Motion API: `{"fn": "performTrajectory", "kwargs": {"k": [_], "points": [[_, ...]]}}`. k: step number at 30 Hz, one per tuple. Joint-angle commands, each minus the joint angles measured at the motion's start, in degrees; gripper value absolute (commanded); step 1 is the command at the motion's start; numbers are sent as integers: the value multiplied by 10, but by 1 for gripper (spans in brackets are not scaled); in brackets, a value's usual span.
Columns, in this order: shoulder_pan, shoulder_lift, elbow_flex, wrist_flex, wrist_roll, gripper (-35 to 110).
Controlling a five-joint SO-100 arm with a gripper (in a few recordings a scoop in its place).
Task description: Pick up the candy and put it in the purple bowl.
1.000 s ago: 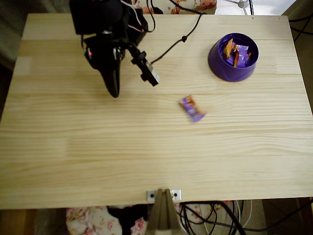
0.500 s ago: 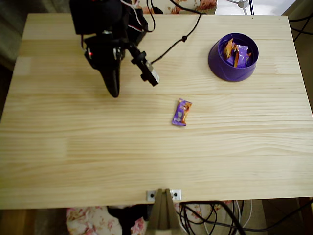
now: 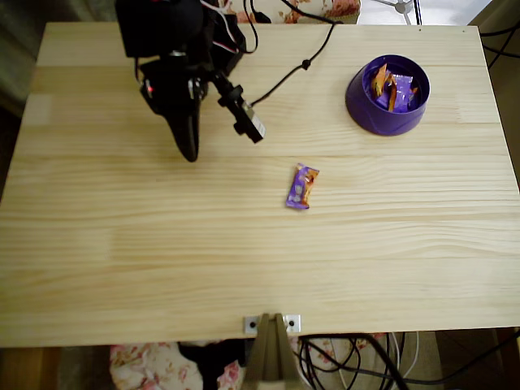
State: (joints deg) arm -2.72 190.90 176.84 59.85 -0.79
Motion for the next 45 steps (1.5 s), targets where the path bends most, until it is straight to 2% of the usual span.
{"fn": "performTrajectory", "kwargs": {"k": [1,19,27,31,36,41,45], "points": [[-10,18,21,-5,-5,0],[17,18,22,-6,14,0],[-36,15,-54,39,34,0],[-104,-117,-163,34,47,0],[-171,-312,-359,86,7,0],[-228,-423,-485,136,2,0],[-292,-478,-521,128,-35,0]]}}
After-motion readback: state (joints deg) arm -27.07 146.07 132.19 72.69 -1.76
